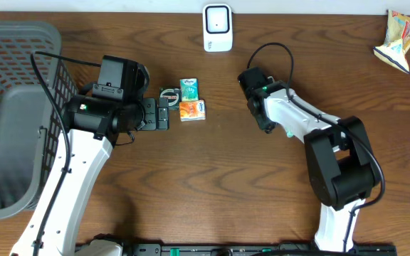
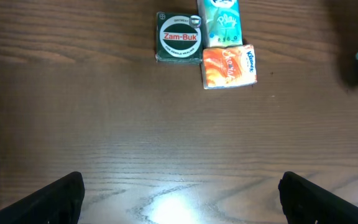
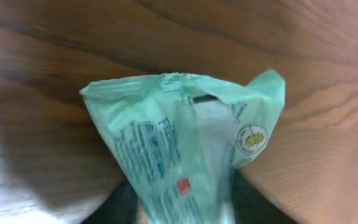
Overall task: Scan the item barcode
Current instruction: 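Carry the wipes package right and lower it onto the table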
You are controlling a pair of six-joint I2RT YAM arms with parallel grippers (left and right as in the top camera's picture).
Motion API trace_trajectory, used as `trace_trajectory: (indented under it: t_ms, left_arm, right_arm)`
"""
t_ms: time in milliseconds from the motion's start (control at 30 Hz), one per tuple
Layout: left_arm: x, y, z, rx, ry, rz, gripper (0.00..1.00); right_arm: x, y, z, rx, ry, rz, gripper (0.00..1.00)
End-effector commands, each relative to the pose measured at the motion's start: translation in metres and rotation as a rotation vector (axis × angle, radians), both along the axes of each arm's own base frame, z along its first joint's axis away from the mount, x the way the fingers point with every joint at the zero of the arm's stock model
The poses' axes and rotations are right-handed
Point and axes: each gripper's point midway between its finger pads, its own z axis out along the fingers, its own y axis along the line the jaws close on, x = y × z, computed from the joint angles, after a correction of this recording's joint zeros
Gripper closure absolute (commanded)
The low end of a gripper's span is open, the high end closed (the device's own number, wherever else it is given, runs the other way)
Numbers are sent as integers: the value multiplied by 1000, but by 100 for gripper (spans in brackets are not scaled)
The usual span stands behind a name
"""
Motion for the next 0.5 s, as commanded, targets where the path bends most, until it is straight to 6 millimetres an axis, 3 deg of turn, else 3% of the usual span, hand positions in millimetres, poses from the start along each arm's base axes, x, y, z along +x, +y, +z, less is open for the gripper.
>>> trace_trajectory:
  t_ms: [0, 67, 200, 467]
  left_arm:
    - [2, 1, 6, 4, -19, -1, 2]
    - [2, 1, 6, 4, -19, -1, 2]
    - [2, 1, 6, 4, -19, -1, 2]
    - [2, 1, 6, 4, -19, -1, 2]
  right_arm:
    - [-8, -9, -17, -25, 48, -15, 86]
    - [-8, -9, -17, -18, 43, -26, 98]
    - [-6, 4, -13, 47, 50, -36, 99]
    - [5, 81, 25, 484, 175, 13, 99]
